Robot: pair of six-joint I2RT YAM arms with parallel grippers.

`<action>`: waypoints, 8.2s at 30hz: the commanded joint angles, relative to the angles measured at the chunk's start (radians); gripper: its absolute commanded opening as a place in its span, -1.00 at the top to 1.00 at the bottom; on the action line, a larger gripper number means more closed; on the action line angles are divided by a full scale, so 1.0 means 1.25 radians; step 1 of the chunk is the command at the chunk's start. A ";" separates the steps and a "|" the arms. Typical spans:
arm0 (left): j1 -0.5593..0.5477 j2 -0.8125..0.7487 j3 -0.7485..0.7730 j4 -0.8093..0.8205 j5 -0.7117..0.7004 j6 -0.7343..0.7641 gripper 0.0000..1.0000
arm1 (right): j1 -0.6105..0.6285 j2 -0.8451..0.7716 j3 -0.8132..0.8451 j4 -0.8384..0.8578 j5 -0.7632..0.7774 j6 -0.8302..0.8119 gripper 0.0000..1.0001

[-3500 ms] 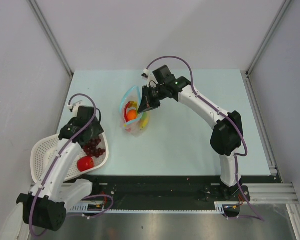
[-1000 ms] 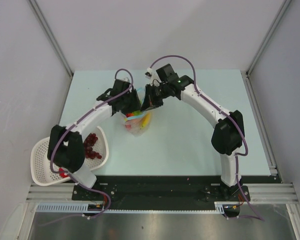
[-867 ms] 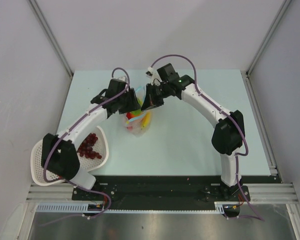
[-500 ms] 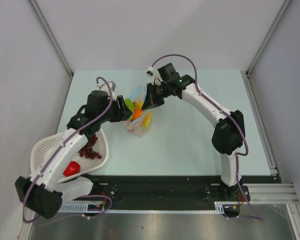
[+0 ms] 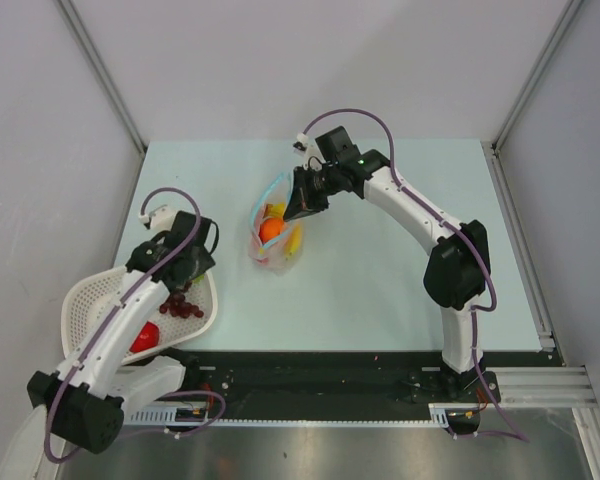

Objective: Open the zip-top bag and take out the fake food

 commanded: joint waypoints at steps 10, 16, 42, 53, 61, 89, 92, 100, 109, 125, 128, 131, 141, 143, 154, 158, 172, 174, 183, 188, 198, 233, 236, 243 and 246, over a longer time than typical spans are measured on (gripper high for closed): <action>0.101 0.066 -0.195 0.075 0.106 -0.106 0.14 | 0.008 -0.023 -0.004 0.016 -0.016 -0.007 1.00; 0.101 0.041 -0.147 0.072 0.112 -0.069 -0.74 | 0.013 -0.024 -0.004 0.017 -0.017 -0.007 1.00; -0.048 0.337 0.231 0.403 0.587 0.237 0.17 | 0.025 -0.025 0.029 0.010 -0.011 0.007 1.00; -0.060 0.539 0.316 0.371 0.455 0.234 0.52 | 0.025 -0.044 0.013 0.010 0.001 0.011 1.00; -0.075 0.620 0.345 0.342 0.330 0.229 0.31 | 0.024 -0.047 -0.003 0.011 0.006 0.014 1.00; -0.110 0.781 0.388 0.358 0.157 0.318 -0.36 | 0.025 -0.022 -0.030 0.020 0.000 0.011 1.00; -0.110 0.772 0.373 0.386 0.149 0.330 -0.30 | 0.025 -0.018 -0.030 0.015 0.002 0.007 1.00; -0.110 0.719 0.359 0.419 0.145 0.359 0.62 | 0.021 -0.014 -0.028 0.014 -0.003 0.003 1.00; -0.110 0.607 0.311 0.379 0.264 0.360 0.91 | 0.013 -0.020 -0.032 0.017 -0.007 0.000 1.00; -0.110 0.625 0.280 0.412 0.608 0.400 0.05 | 0.002 -0.062 -0.078 0.041 -0.021 0.016 1.00; -0.114 0.655 0.296 0.407 0.597 0.395 0.03 | 0.002 -0.066 -0.077 0.044 -0.022 0.022 1.00; -0.115 0.685 0.305 0.402 0.571 0.398 0.02 | 0.001 -0.071 -0.075 0.044 -0.018 0.023 1.00; -0.119 0.695 0.283 0.415 0.449 0.405 0.45 | -0.006 -0.074 -0.077 0.037 -0.018 0.020 1.00; -0.120 0.670 0.282 0.414 0.439 0.413 0.68 | -0.006 -0.073 -0.078 0.037 -0.019 0.018 1.00; -0.118 0.559 0.365 0.300 0.479 0.415 0.99 | -0.008 -0.101 -0.127 0.001 0.043 -0.052 1.00; -0.118 0.518 0.379 0.295 0.501 0.388 0.99 | -0.008 -0.105 -0.110 -0.022 0.063 -0.073 1.00; -0.009 0.394 0.337 0.301 0.780 0.187 0.99 | -0.017 -0.120 -0.062 -0.100 0.244 -0.132 1.00; 0.006 0.377 0.306 0.313 0.815 0.189 0.99 | -0.026 -0.130 -0.056 -0.107 0.269 -0.139 1.00; 0.012 0.245 0.097 0.579 1.018 0.057 0.99 | -0.026 -0.105 0.003 -0.134 0.288 -0.165 1.00; 0.012 0.160 0.044 0.617 0.834 -0.089 0.99 | 0.023 -0.122 -0.003 -0.128 0.276 -0.164 1.00; 0.011 0.174 0.109 0.587 0.761 -0.113 0.99 | 0.050 -0.209 -0.148 -0.067 0.257 -0.127 1.00; -0.019 -0.253 0.055 0.436 1.117 0.146 0.99 | -0.073 0.035 0.144 -0.121 0.150 -0.055 1.00; -0.019 -0.259 0.058 0.409 1.012 0.163 1.00 | -0.071 0.010 0.122 -0.115 0.155 -0.056 1.00; -0.019 -0.171 0.199 -0.074 0.127 0.009 0.99 | -0.063 -0.047 0.056 -0.101 0.160 -0.063 1.00; -0.017 -0.129 0.202 -0.132 -0.005 -0.061 0.99 | -0.060 -0.067 0.019 -0.082 0.155 -0.062 1.00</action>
